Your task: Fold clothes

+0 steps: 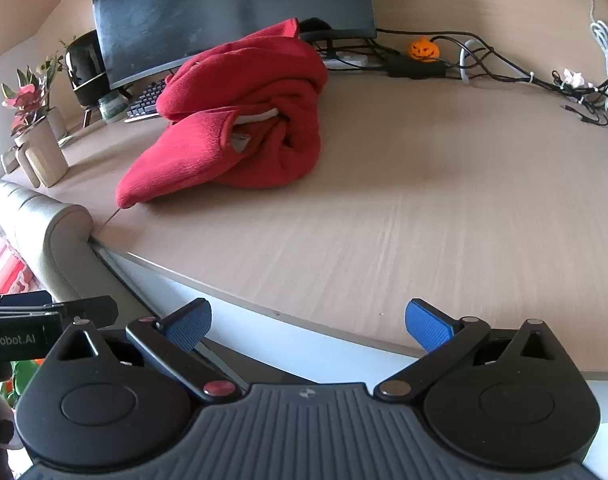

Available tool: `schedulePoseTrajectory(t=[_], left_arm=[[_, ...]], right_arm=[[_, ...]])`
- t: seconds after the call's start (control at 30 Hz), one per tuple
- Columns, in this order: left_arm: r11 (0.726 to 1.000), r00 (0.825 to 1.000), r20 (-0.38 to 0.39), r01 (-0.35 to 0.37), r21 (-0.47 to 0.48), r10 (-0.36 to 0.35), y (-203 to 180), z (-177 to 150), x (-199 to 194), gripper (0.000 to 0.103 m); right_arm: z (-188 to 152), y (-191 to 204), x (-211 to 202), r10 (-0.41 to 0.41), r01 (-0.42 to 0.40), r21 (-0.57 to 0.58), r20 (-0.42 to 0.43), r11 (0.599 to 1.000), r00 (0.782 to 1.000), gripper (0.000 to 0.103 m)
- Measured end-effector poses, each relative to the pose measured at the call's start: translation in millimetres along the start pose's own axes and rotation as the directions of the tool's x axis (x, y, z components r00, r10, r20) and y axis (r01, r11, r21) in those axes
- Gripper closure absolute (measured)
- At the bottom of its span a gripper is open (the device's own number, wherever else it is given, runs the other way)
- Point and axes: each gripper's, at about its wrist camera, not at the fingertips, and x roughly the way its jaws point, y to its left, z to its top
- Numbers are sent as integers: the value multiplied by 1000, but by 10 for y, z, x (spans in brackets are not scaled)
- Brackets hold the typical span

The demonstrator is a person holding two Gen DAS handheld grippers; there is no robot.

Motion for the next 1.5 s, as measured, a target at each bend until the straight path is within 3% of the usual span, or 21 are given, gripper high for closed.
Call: schedulePoseTrajectory(t=[0.83, 1.5], left_arm=[[1000, 1000, 21, -3, -8, 3, 23, 10, -42, 0], [999, 999, 48, -11, 42, 9, -77, 43, -88, 0]], right_arm=[[34, 57, 25, -11, 11, 1, 4, 1000, 1000, 0], [43, 1, -18, -14, 13, 11, 25, 1000, 1000, 0]])
